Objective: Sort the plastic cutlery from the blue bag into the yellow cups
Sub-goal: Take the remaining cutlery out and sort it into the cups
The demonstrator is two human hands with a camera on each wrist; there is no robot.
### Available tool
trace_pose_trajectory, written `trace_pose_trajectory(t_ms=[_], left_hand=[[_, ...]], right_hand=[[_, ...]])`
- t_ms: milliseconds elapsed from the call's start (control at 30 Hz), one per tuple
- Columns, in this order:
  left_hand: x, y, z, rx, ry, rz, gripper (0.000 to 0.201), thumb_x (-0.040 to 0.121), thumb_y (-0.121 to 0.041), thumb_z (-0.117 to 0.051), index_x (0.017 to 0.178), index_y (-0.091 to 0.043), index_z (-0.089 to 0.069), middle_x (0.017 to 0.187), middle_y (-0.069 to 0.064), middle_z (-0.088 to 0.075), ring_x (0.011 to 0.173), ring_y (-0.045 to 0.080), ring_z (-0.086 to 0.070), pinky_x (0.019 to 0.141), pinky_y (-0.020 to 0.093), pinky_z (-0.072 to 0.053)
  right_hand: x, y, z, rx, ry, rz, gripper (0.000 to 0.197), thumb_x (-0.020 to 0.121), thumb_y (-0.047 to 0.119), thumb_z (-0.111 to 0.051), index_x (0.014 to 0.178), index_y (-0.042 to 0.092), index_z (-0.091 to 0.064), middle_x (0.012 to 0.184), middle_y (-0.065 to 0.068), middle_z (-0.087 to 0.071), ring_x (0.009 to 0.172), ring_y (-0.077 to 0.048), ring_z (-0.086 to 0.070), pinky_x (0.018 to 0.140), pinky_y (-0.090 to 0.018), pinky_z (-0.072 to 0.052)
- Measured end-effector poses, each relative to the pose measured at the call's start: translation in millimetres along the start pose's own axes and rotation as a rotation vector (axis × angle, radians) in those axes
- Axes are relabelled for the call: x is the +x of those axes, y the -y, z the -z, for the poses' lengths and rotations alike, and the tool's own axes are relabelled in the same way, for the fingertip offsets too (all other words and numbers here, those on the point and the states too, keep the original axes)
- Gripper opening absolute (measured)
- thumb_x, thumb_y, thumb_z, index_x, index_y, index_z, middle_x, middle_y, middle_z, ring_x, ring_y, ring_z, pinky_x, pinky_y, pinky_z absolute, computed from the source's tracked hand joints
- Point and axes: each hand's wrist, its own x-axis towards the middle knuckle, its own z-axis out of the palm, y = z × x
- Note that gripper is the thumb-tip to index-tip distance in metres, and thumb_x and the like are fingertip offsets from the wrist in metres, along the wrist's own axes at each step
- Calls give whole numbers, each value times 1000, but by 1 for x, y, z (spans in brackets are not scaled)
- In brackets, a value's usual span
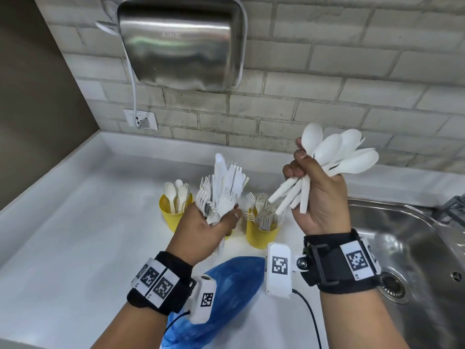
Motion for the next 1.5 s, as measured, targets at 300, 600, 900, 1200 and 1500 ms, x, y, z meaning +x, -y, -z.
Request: trace_pose_trajectory(t_ms=[300, 600, 900, 1200, 1500], left_hand=[[1, -6, 12, -456, -40, 116, 29, 100, -4, -58, 82, -18, -76, 84, 19, -73, 64, 25, -65, 58, 31, -53], [-4, -4, 28, -677, 24, 396, 15, 99, -11, -55, 101, -2, -67, 113, 28, -73, 96, 41, -74, 74, 39, -64], [0, 6, 62, -866, 65, 552, 49, 85, -12, -61, 130, 8, -61, 127, 37, -61, 112, 46, -66, 94, 47, -59], [-3, 32, 107, -753, -133, 560, 39, 77, -11, -74, 110, 10, -69, 102, 30, -64, 95, 43, -68, 92, 54, -59], [-11, 36, 149, -675, -120, 457, 26, 78, -15, -65, 95, 4, -61, 110, 32, -72, 103, 48, -72, 89, 49, -61]], right_hand=[[-10, -21, -9, -78, 96, -43, 7, 99, 17, -61, 101, 15, -55, 60, 0, -43, 46, -11, -41, 49, -26, -42], [-32, -56, -36, -402, 208, 132, 31, 91, 6, -74, 71, 29, -65, 59, 6, -54, 54, -20, -49, 61, -35, -45], [-55, -111, -51, -675, 221, 105, 21, 84, 14, -84, 76, 19, -65, 64, 12, -67, 61, -7, -66, 63, -27, -53], [-56, -152, -60, -851, 163, 85, 21, 93, 8, -70, 73, 15, -65, 65, 21, -67, 67, 13, -61, 69, -3, -42], [-29, -182, -61, -827, -110, -80, 23, 74, 32, -66, 74, 9, -66, 60, -8, -62, 53, -24, -58, 57, -36, -46]])
